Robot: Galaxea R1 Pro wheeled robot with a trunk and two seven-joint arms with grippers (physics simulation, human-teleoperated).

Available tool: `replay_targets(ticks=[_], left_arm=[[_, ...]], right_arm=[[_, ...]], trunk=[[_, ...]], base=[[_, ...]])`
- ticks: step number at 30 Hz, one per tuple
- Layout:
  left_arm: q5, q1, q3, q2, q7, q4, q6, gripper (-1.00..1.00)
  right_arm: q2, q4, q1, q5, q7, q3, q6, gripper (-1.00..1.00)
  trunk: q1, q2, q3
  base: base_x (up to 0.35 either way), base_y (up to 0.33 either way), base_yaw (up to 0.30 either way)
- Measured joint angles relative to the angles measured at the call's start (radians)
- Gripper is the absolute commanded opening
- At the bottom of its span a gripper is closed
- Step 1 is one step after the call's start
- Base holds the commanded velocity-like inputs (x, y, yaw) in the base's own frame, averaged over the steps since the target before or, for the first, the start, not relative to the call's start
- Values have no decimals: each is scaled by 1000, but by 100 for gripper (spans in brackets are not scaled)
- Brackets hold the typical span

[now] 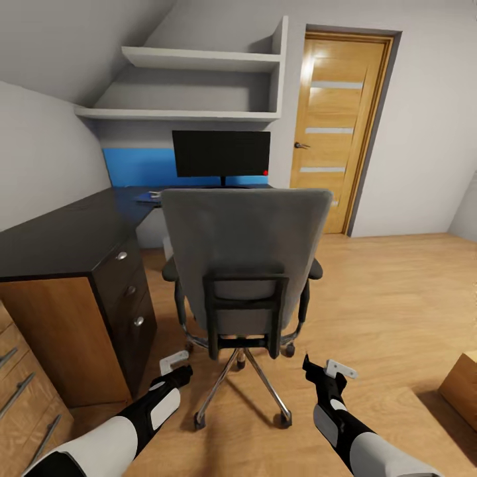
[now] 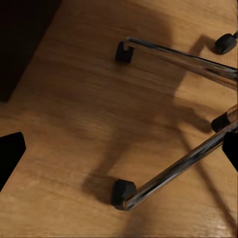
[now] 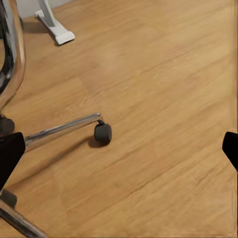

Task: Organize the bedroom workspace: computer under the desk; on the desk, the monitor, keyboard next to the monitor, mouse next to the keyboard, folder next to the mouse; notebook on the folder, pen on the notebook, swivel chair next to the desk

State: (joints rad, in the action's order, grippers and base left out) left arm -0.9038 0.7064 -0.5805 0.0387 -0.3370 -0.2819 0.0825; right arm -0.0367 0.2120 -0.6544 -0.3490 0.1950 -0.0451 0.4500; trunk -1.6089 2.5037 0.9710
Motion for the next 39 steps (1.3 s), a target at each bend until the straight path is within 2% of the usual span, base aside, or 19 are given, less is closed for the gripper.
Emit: replay_targets(ticks=[12,20,25,28,29,30,32,35,37,39], left_arm=[[1,0,-1,1,0,0,-2,100],[3,0,-3,2,0,-1,-1,100],[4,0,-12,10,1,0,1,100],[4,0,-31,18,1,0,2,100],[4,0,-45,22,1,0,3,100],[4,0,-79,28,2,0,4,100],[4,0,-103,30,1,0,4,100],[5,0,-118,33,1,-1,5,100],[5,0,-130,50,0,-1,40,100],[3,0,-132,57,0,0,71,100]], right_arm=[[-8,0,0,1,-4,-4,59,100],[-30,0,0,13,-4,-5,68,100],[-34,-1,0,51,-4,-4,67,100],[-35,-8,0,93,-4,-4,67,100],[-36,-16,0,116,-4,-4,68,100],[-38,-30,0,162,-3,-5,68,100],[-39,-36,0,192,-3,-6,68,100],[-40,-39,0,217,-2,-6,67,100],[-60,-41,0,251,-2,-6,67,100],[-72,-42,0,264,-2,-4,69,100]], trunk=[[0,0,0],[0,0,0],[0,0,0],[1,0,0],[1,0,0],[1,0,0],[1,0,0],[1,0,0],[1,0,0],[1,0,0]], base=[[-261,-172,9],[-153,-298,197],[-81,-182,165],[-25,-59,52],[-7,-16,14],[-6,-13,11],[-3,-7,7],[-2,-4,3],[-1,-1,1],[0,0,0]])
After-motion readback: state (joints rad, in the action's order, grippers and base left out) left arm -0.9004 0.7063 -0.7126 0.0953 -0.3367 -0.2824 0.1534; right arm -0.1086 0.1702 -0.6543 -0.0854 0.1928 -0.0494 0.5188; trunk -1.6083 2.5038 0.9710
